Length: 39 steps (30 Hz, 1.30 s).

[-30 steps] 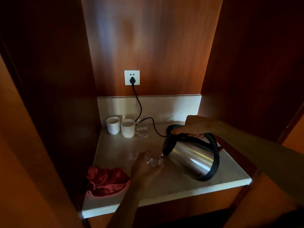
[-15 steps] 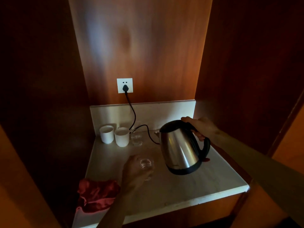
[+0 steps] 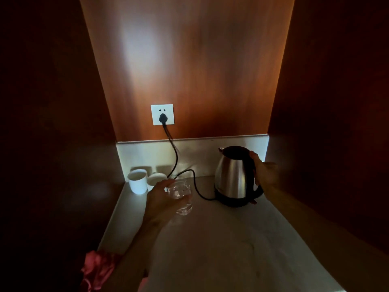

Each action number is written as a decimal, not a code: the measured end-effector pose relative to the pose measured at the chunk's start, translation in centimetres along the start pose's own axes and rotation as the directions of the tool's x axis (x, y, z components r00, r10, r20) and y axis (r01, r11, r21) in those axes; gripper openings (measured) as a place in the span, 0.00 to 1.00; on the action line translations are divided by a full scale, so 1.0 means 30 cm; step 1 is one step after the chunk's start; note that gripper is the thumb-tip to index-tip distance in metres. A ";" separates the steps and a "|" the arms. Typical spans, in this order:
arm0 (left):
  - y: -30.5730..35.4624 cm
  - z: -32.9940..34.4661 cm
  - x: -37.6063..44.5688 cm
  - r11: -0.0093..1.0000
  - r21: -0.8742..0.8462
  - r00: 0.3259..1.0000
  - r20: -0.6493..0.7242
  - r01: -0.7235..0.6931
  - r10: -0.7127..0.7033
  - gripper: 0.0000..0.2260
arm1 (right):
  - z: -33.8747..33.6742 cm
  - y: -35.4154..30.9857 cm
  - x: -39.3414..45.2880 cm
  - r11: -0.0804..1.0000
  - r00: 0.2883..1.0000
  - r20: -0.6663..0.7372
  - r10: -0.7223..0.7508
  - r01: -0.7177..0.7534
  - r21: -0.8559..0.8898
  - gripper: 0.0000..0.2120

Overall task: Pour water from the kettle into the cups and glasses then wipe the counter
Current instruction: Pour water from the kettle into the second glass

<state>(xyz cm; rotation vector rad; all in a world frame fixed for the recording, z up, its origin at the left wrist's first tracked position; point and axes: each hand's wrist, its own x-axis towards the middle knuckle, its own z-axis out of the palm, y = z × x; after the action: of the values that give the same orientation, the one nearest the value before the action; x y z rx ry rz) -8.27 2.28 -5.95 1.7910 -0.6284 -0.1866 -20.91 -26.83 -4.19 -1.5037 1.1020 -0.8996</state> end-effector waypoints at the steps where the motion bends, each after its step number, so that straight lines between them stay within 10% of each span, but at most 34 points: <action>1: -0.001 0.003 0.019 0.999 0.033 1.000 -0.021 -0.003 0.004 0.20 | 0.011 0.007 0.017 1.000 1.000 0.001 -0.002 0.002 -0.003 0.37; 39: 0.025 0.172 0.197 0.970 0.235 0.997 0.045 -0.070 0.061 0.21 | 0.023 0.094 0.195 0.985 0.989 0.067 -0.130 0.137 -0.108 0.35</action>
<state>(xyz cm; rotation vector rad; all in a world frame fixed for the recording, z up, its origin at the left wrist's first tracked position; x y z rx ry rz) -5.77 -5.18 -5.76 1.9959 -0.7611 -0.1037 -19.03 -32.36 -7.09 -1.7029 1.0322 -0.8898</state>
